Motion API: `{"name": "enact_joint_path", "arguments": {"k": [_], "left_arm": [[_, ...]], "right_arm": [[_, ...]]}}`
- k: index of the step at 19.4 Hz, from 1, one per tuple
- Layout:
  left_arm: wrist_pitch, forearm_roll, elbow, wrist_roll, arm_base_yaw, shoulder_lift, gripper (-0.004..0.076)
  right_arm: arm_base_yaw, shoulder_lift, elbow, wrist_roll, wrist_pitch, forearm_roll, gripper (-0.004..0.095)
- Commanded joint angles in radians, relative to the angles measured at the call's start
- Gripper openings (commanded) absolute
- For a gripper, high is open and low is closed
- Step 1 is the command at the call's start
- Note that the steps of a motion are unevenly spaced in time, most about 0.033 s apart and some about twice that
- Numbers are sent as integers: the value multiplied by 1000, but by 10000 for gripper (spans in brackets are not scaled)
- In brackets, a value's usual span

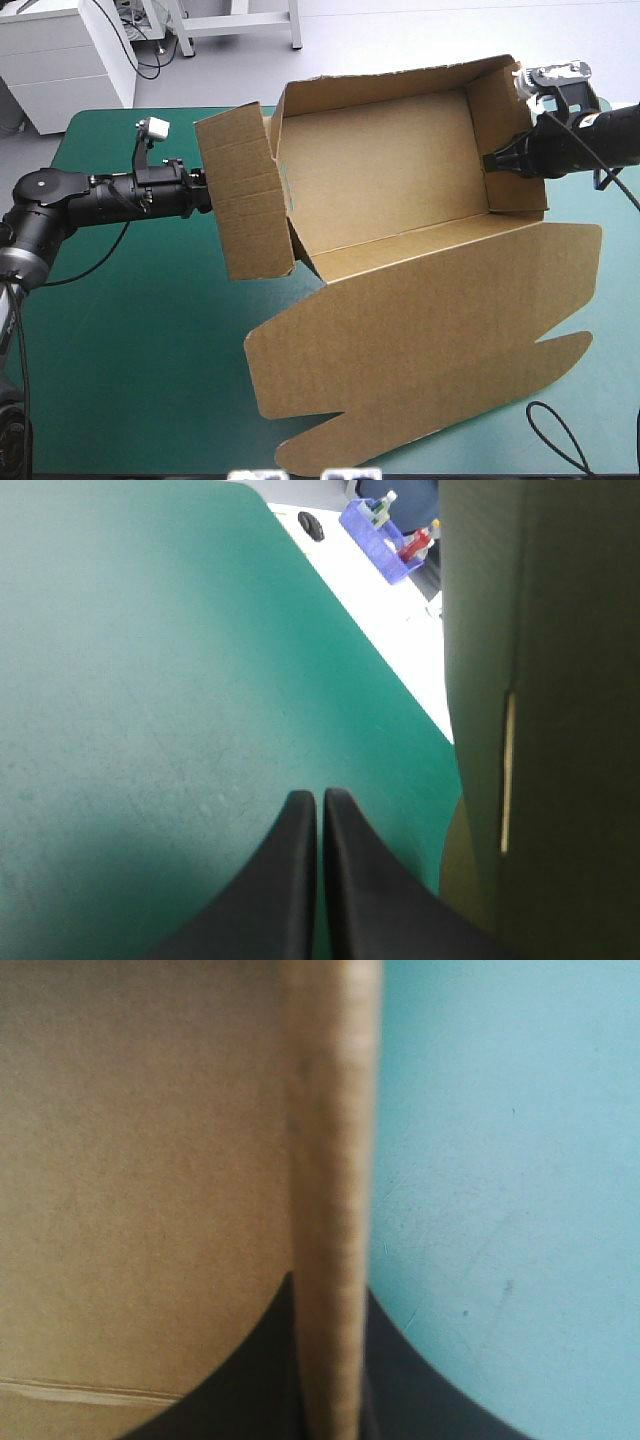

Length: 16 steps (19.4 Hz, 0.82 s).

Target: Fold the box

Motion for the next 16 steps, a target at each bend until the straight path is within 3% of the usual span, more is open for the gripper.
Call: {"name": "enact_joint_path", "arguments": {"k": [1, 9, 11, 16], "left_arm": [[97, -148, -25, 13, -23, -61, 9], [97, -321, -29, 17, -124, -63, 29], [97, -323, -29, 17, -138, -63, 100], [97, -344, -50, 21, -158, -63, 384]], "right_arm": [[-6, -41, -29, 2, -4, 46, -19], [-4, -41, -29, 59, -64, 46, -19], [-4, -41, -29, 62, -70, 46, -17], [3, -41, -29, 71, -77, 44, -17]]}}
